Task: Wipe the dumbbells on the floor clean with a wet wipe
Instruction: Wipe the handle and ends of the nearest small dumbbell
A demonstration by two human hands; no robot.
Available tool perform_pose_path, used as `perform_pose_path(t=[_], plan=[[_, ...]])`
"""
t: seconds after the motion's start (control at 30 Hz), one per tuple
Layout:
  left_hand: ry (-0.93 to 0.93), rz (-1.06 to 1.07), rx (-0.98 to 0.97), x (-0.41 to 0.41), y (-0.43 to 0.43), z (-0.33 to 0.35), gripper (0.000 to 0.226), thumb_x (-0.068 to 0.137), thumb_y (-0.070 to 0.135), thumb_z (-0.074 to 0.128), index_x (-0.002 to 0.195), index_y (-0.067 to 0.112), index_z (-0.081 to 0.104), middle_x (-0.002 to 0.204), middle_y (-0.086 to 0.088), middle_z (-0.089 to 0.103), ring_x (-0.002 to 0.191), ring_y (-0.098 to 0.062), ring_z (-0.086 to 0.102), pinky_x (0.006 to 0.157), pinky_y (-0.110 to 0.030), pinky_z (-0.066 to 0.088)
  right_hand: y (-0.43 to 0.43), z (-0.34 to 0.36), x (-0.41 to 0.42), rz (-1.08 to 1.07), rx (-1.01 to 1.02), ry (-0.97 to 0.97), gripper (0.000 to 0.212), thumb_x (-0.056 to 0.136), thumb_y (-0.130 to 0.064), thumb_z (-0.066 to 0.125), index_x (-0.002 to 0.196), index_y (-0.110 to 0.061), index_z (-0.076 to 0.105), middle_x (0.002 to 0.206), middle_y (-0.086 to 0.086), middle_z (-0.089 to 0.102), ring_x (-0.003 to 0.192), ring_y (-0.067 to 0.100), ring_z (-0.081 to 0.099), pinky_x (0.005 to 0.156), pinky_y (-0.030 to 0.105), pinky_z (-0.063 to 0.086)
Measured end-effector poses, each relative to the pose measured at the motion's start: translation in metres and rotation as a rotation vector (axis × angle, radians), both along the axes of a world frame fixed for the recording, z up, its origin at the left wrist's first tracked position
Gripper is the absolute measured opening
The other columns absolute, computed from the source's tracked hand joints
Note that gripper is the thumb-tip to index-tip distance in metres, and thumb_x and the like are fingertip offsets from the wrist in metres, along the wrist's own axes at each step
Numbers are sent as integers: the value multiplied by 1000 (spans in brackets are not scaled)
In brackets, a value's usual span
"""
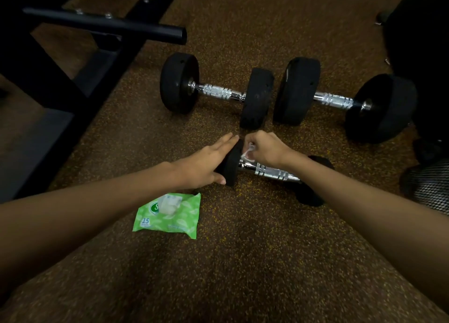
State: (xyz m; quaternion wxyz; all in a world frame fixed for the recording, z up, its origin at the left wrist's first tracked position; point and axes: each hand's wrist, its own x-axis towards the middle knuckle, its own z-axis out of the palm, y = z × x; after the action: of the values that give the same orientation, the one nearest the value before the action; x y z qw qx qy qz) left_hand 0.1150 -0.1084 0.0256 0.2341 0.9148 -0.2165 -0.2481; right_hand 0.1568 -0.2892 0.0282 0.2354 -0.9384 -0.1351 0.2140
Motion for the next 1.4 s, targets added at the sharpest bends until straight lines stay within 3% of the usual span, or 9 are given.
perform_pose_path(t=[0.23,0.43,0.67,0.83,0.93,1.07,1.17,1.3,1.4], plan=[[-9,-6,4,-1,1,-2,109,79,14,74,151,18,-7,160,-3,-11,147,-20,-2,120,-33,8,-8,8,-20,4,81,-81,9,82,-10,72,90,-13,74,91,-2,68,96,6,58,74,8,33],[-15,-12,11,0,2,-3,108,79,15,74,151,19,-7,160,-2,-11,147,-19,-2,117,-30,6,0,2,-6,-136,38,-20,11,83,-10,71,93,-6,73,94,8,68,95,16,61,70,19,40],[-22,-18,17,0,3,-6,111,78,15,75,151,19,-8,160,-3,-11,147,-20,-2,121,-40,12,7,-4,-43,-134,104,-228,5,86,-1,62,88,3,65,89,11,60,82,18,55,60,15,32],[-12,-9,2,0,2,-4,110,79,14,74,151,19,-8,160,-2,-12,147,-18,-3,120,-34,8,-5,-2,-30,-174,99,-154,8,88,-10,65,91,-7,72,85,4,63,78,11,56,56,7,37],[-7,-17,11,0,2,-3,109,79,14,73,151,19,-8,160,-2,-13,147,-18,-3,120,-33,8,-4,-6,-28,-133,10,-129,16,95,-18,57,100,-10,70,86,4,63,83,17,62,65,20,39],[-10,-24,11,1,4,-5,108,80,14,73,151,20,-9,160,-1,-13,148,-19,-2,120,-34,8,4,-15,-61,5,-29,-221,27,93,1,47,118,-7,53,103,15,64,91,31,64,72,36,50],[-24,-28,7,0,4,-6,109,79,15,73,151,19,-9,160,-2,-13,148,-20,-3,121,-38,10,-7,-17,-71,121,11,-329,52,85,14,47,133,-5,46,121,17,60,109,32,58,88,33,45],[-20,-30,8,1,4,-6,109,79,16,73,151,19,-9,160,-3,-13,148,-21,-2,120,-40,12,-13,-17,-76,199,-14,-412,52,88,11,49,138,0,43,137,20,53,129,30,49,113,28,24],[-26,-36,21,2,4,-4,109,80,17,73,151,19,-10,160,-3,-13,148,-22,-2,121,-40,11,-9,-16,-69,185,-165,-343,48,94,-8,45,142,-2,35,125,18,61,117,27,59,117,41,18]])
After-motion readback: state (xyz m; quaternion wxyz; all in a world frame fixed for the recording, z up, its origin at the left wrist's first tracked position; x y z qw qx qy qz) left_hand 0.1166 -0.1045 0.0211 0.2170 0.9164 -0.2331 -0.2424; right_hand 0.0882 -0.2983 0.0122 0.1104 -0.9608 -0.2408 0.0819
